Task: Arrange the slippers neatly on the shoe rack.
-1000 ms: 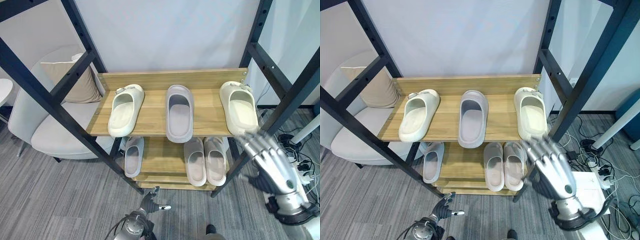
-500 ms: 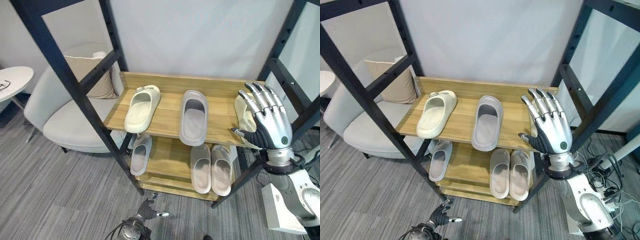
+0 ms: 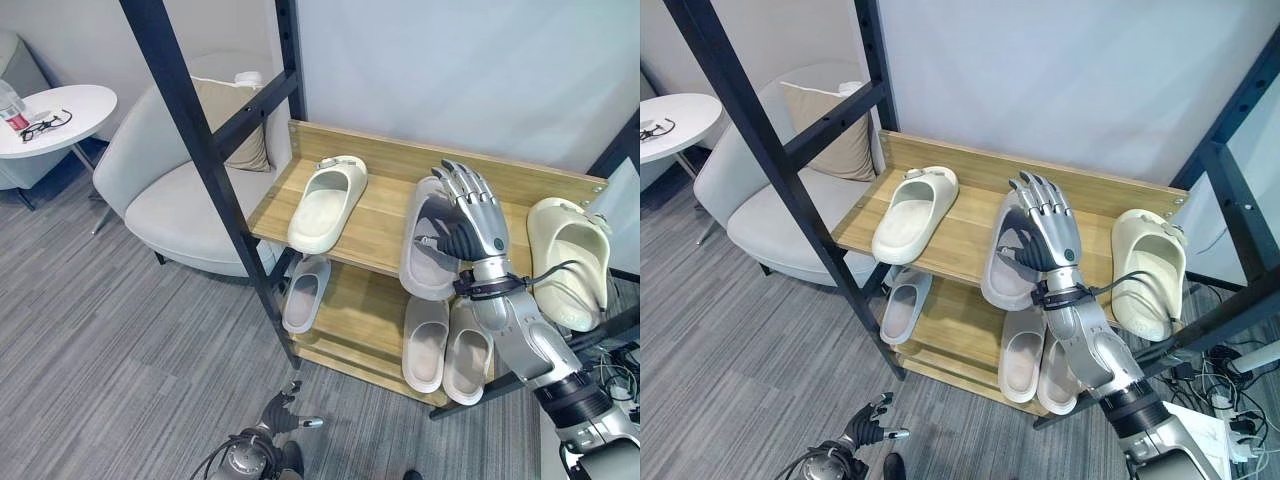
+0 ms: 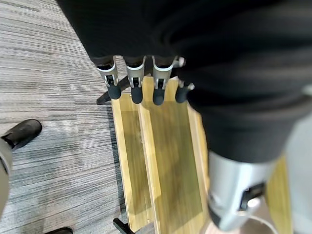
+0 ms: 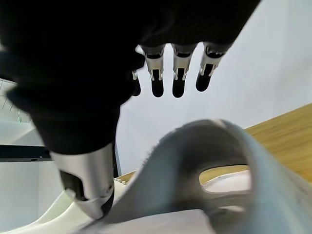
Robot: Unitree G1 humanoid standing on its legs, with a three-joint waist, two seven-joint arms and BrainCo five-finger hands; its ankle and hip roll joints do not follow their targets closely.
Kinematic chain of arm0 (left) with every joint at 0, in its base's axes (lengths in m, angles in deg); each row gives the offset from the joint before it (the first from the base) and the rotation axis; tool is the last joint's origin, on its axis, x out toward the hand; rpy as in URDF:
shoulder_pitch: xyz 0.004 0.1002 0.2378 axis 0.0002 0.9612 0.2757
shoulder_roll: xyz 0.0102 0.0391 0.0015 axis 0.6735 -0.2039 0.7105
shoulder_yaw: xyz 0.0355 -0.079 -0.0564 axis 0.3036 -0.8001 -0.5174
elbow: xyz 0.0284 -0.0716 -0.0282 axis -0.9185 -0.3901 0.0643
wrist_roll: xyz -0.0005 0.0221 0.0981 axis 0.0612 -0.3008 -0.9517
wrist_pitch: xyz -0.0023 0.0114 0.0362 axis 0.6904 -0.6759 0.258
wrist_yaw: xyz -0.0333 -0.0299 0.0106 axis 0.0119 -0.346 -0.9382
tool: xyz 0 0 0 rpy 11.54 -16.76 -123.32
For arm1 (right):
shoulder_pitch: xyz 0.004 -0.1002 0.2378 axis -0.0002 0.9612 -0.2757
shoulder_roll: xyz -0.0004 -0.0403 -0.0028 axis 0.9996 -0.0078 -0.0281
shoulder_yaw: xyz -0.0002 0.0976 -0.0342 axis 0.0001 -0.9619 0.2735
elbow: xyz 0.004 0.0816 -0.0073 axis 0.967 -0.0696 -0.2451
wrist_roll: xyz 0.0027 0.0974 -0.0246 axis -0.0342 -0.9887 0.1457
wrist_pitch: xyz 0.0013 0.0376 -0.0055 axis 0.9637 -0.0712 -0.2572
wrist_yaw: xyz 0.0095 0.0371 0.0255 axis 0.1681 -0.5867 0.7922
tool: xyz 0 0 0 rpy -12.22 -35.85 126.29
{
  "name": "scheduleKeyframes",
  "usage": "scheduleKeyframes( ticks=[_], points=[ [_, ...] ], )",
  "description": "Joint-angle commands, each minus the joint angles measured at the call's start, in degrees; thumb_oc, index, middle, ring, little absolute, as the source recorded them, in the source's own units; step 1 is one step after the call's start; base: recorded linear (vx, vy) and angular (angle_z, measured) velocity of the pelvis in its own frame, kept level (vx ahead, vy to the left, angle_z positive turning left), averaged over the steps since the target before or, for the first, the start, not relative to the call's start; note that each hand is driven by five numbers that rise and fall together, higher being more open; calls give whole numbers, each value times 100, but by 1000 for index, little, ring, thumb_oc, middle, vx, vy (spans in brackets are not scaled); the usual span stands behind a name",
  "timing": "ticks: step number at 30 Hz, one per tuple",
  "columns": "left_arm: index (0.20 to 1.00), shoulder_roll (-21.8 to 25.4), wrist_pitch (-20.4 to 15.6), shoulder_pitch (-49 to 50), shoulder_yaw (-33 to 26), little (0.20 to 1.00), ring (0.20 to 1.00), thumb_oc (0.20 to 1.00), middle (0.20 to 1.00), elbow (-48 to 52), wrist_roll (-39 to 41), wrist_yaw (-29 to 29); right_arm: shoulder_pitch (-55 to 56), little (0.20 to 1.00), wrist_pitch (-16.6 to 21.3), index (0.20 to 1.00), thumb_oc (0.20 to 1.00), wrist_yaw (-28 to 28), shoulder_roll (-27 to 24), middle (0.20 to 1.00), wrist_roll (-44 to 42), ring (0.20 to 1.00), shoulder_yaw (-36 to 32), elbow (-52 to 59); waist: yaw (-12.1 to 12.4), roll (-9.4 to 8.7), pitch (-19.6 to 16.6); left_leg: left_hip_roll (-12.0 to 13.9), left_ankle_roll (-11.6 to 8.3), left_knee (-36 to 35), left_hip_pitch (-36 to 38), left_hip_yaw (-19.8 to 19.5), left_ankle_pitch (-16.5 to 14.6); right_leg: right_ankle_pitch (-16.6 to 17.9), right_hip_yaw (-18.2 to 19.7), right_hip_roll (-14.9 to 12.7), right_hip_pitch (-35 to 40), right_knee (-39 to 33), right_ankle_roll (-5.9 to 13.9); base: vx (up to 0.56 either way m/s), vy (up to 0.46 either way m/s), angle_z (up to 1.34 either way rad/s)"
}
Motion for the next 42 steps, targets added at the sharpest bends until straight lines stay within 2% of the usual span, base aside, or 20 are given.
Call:
scheduleKeyframes(
  ticks=[1,6,9,10,11,18,21,23,25,27,29,30,32,34,35,36,37,38,40,42],
  points=[
    [1000,123,-213,-282,-72,1000,1000,1000,1000,241,248,20,-725,1000,-87,1000,1000,-78,-333,1000,-196,1000,-45,-241,135,-92,84,144,-93,193,487,-179,-864,73,250,-463,-114,120,436,0,0,0],
    [1000,180,-206,-270,7,1000,1000,1000,1000,179,250,169,-1189,1000,-243,1000,1000,-24,-814,1000,-293,1000,27,-988,146,-94,105,88,-88,169,496,-227,-892,87,200,-504,-101,134,454,7,3,0],
    [1000,192,-184,-285,-4,1000,1000,1000,1000,187,227,206,-1049,1000,-245,1000,1000,4,-807,1000,-352,1000,-74,-1041,122,-75,116,83,-83,181,505,-249,-912,72,194,-510,-94,148,451,0,0,0],
    [1000,197,-181,-277,-21,1000,1000,1000,1000,190,215,205,-974,253,-232,253,253,24,-782,253,-383,253,-97,-1049,119,-66,114,80,-81,181,513,-253,-914,67,195,-508,-85,147,450,0,0,0],
    [1000,204,-181,-272,-26,1000,1000,1000,1000,202,213,204,-935,200,-207,200,200,39,-761,200,-422,200,-93,-1056,122,-65,110,79,-82,175,528,-253,-916,69,192,-505,-75,144,449,0,0,0],
    [1000,230,-204,-218,-112,1000,1000,1000,1000,240,179,198,-521,200,17,200,200,95,-565,200,-759,200,-194,-905,119,-25,70,97,-108,46,645,-266,-863,63,146,-482,11,67,438,6,-9,5],
    [1000,219,-190,-228,-198,1000,1000,1000,1000,243,284,164,-340,200,219,200,200,-4,-343,200,-1229,200,-487,-316,101,-1,73,110,-117,34,655,-285,-848,49,145,-474,21,66,433,-18,-21,6],
    [1000,202,-183,-202,-298,1000,1000,1000,1000,295,416,159,-142,200,576,200,200,-123,-94,200,-1807,200,-817,512,48,25,60,116,-115,28,686,-293,-844,37,174,-465,30,65,421,-11,-35,0],
    [1000,214,-179,-151,-347,1000,1000,1000,1000,342,478,173,-10,200,720,200,200,-145,-35,200,-1979,200,-1003,928,32,32,49,124,-118,26,700,-303,-842,25,173,-456,41,66,415,0,0,0],
    [1000,218,-154,-62,-463,1000,1000,1000,1000,409,535,166,150,200,1091,200,200,-167,139,200,-2405,200,-1306,1836,-21,50,27,150,-126,17,721,-302,-823,2,186,-434,49,65,401,-11,-19,1],
    [1000,211,-135,-27,-522,1000,1000,1000,1000,443,542,130,251,200,1424,200,200,-98,296,200,-2902,200,-1415,2565,-70,63,10,177,-140,7,723,-297,-796,-10,200,-411,48,61,390,-42,-39,3],
    [1000,194,-127,18,-560,1000,1000,1000,1000,446,559,97,351,200,1713,200,200,15,414,200,-3412,200,-1413,3012,-104,66,-5,199,-150,2,717,-285,-769,-23,206,-389,44,62,377,-60,-47,-1],
    [1000,191,-126,42,-569,1000,1000,1000,1000,437,564,86,407,200,1846,200,200,128,471,200,-3715,200,-1378,3272,-125,64,-19,217,-163,-4,714,-284,-753,-35,202,-372,38,66,370,-49,-39,-2],
    [1000,135,-127,28,-568,1000,1000,1000,1000,283,561,9,414,200,2082,200,200,553,688,200,-4516,200,-791,3637,-139,63,-36,271,-200,-16,696,-268,-697,-50,197,-335,25,77,349,-52,-38,-1],
    [1000,130,-132,32,-581,1000,1000,1000,1000,278,558,8,407,200,2086,200,200,569,691,200,-4532,200,-783,3630,-154,65,-40,275,-202,-18,695,-270,-696,-53,195,-332,23,81,347,-49,-39,-3],
    [1000,90,-147,23,-559,1000,1000,1000,1000,225,579,-37,295,200,2064,200,200,881,792,200,-4790,200,-273,3711,-116,59,-46,308,-222,-19,689,-273,-672,-76,175,-313,26,102,322,0,0,0],
    [1000,86,-149,26,-569,1000,1000,1000,1000,224,577,-37,286,200,2066,200,200,885,794,200,-4793,200,-263,3704,-131,62,-46,311,-223,-19,688,-278,-672,-79,169,-311,28,104,321,-57,-40,-1],
    [1000,75,-190,-9,-526,1000,1000,1000,1000,190,592,-98,166,200,1990,200,200,1224,969,200,-5021,200,343,3569,-63,65,-55,337,-247,-24,687,-292,-647,-109,130,-295,47,121,299,-38,-22,4],
    [1000,45,-234,-63,-494,1000,1000,1000,1000,167,634,-180,35,200,1880,200,200,1524,1214,200,-5232,200,953,3184,-7,71,-48,369,-271,-25,689,-338,-630,-146,76,-275,81,148,271,-42,-23,5],
    [1000,42,-256,-97,-471,1000,1000,1000,1000,178,656,-217,22,200,1829,200,200,1681,1342,200,-5378,200,1219,2973,37,71,-36,381,-283,-26,690,-356,-620,-163,49,-265,97,163,258,-21,-11,11]
  ],
)
